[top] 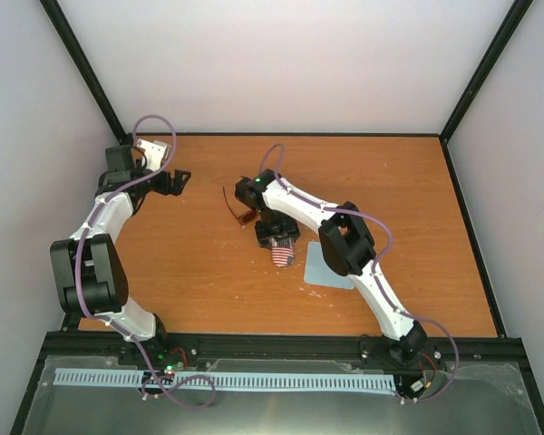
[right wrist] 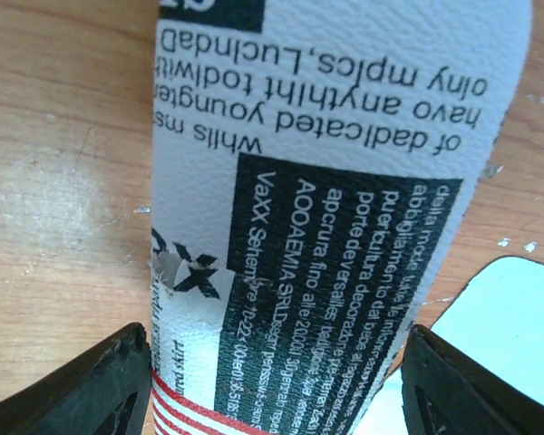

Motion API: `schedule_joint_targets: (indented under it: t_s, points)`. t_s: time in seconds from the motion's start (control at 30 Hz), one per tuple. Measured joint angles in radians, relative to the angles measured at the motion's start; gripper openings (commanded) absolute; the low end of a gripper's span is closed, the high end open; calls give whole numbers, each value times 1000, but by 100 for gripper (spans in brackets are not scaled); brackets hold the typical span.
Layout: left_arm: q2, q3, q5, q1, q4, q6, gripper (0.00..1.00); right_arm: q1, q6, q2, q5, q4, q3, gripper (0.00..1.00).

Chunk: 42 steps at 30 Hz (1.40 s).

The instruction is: Organize the sunglasses

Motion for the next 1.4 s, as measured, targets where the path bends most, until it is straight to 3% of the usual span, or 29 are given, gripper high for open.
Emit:
schedule_joint_targets:
  t_s: [0.27, 0.43, 0.8, 0.9, 1.1, 1.23, 1.4]
  points:
    - [-5, -11, 0, 0, 9, 0, 99, 0, 3, 2, 39, -6, -21, 65]
    - [-5, -11, 0, 0, 24, 0, 99, 0, 6, 1, 69, -16, -39, 45]
    - [-5, -12, 80, -2, 25, -1, 99, -4, -55, -49, 53, 37, -94, 43]
    - [-5, -11, 142, -24, 9, 0, 100, -26, -112, -190, -88, 179, -231, 44]
    - [-5, -11, 262, -155, -35, 1, 100, -166, -183, -550, -547, 544, -564, 40]
    - [-5, -11, 324, -224, -56, -4, 99, -242, -212, -579, -777, 712, -616, 36]
    - [5, 9, 385, -253, -69, -15, 100, -242, -241, -527, -951, 794, -615, 35]
